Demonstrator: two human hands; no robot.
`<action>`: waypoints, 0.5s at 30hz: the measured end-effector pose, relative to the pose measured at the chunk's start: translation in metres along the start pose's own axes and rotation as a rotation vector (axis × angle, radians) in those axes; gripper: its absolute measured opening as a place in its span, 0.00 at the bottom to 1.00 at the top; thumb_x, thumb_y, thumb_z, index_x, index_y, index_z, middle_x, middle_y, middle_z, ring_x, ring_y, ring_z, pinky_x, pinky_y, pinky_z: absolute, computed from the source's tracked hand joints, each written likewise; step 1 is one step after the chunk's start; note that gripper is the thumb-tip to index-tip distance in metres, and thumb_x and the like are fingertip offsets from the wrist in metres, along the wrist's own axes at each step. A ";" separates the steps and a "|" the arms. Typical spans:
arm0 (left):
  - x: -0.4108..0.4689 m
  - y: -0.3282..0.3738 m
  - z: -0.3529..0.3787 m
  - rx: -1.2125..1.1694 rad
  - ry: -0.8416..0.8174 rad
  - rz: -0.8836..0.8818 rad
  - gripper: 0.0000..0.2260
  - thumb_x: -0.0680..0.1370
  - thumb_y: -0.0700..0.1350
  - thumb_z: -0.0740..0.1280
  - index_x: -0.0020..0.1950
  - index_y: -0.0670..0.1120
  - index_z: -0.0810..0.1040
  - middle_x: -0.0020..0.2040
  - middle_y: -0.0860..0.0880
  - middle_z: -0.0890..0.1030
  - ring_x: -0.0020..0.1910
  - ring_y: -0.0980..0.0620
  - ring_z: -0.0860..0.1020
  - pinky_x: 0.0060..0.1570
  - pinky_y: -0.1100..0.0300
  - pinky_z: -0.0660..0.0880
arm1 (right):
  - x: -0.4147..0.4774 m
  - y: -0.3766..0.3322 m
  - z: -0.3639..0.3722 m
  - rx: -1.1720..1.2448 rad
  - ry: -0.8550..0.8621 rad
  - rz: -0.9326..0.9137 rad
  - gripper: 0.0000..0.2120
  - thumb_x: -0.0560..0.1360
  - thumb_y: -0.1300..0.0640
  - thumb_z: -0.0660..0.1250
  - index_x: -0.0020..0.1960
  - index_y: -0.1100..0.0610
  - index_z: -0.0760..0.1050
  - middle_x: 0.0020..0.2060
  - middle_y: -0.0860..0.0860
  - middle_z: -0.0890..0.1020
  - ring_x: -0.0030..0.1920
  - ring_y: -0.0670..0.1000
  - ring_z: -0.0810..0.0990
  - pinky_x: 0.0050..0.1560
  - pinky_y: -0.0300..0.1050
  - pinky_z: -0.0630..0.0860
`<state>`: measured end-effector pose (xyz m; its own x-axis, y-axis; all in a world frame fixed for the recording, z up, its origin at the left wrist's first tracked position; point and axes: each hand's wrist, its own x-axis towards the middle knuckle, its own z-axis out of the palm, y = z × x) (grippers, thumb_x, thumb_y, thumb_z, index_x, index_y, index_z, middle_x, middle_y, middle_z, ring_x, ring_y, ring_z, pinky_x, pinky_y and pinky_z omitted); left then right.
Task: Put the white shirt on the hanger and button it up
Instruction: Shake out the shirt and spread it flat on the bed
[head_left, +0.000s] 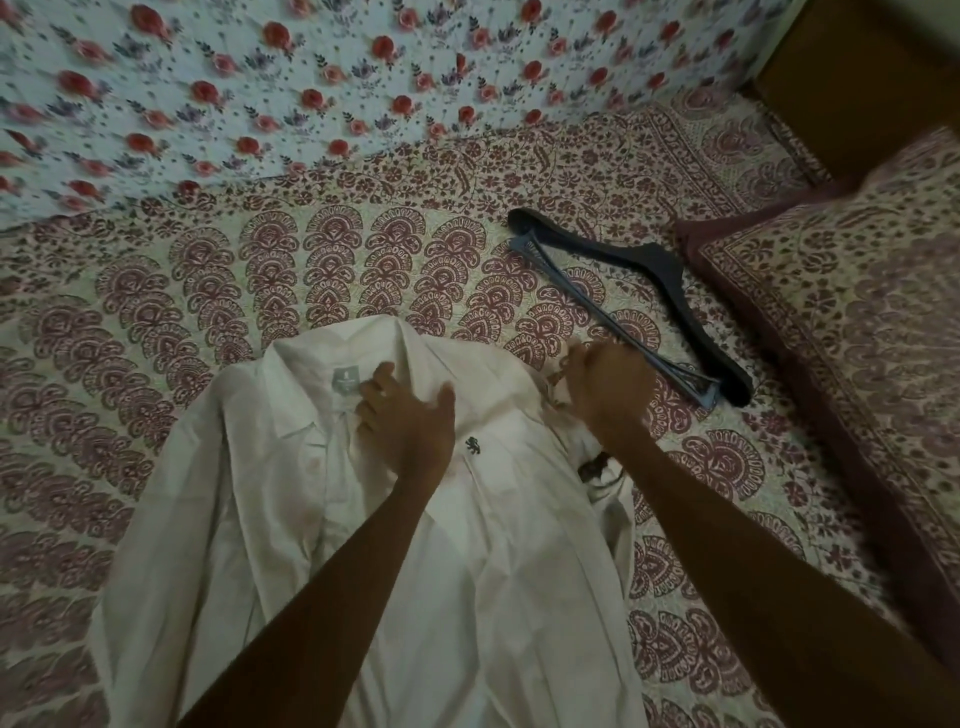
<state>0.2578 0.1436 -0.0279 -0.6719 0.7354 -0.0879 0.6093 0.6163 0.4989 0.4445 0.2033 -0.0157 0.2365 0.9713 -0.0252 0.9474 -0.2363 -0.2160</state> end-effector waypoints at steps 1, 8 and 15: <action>0.007 0.005 -0.001 -0.036 -0.021 0.007 0.31 0.72 0.60 0.70 0.67 0.44 0.67 0.62 0.41 0.74 0.60 0.39 0.73 0.56 0.47 0.69 | 0.012 -0.004 -0.001 0.100 -0.025 0.004 0.24 0.81 0.44 0.55 0.51 0.64 0.78 0.41 0.57 0.82 0.44 0.57 0.82 0.46 0.51 0.79; 0.075 0.000 0.012 -0.281 -0.526 -0.224 0.18 0.70 0.49 0.65 0.52 0.37 0.81 0.51 0.35 0.83 0.52 0.36 0.82 0.53 0.44 0.79 | 0.044 -0.035 0.011 0.047 -0.644 -0.083 0.20 0.76 0.49 0.69 0.31 0.58 0.70 0.30 0.52 0.75 0.38 0.53 0.78 0.38 0.41 0.74; 0.080 -0.001 0.000 -0.316 -0.400 -0.029 0.19 0.82 0.40 0.56 0.73 0.41 0.67 0.67 0.40 0.74 0.62 0.41 0.74 0.55 0.59 0.73 | 0.052 -0.035 0.018 -0.140 -0.010 -0.205 0.05 0.75 0.59 0.67 0.48 0.57 0.81 0.45 0.55 0.84 0.50 0.58 0.81 0.58 0.54 0.73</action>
<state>0.2029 0.2018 -0.0354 -0.4353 0.8074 -0.3983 0.3939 0.5686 0.7222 0.4194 0.2624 -0.0270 0.0348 0.9994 -0.0042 0.9962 -0.0351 -0.0801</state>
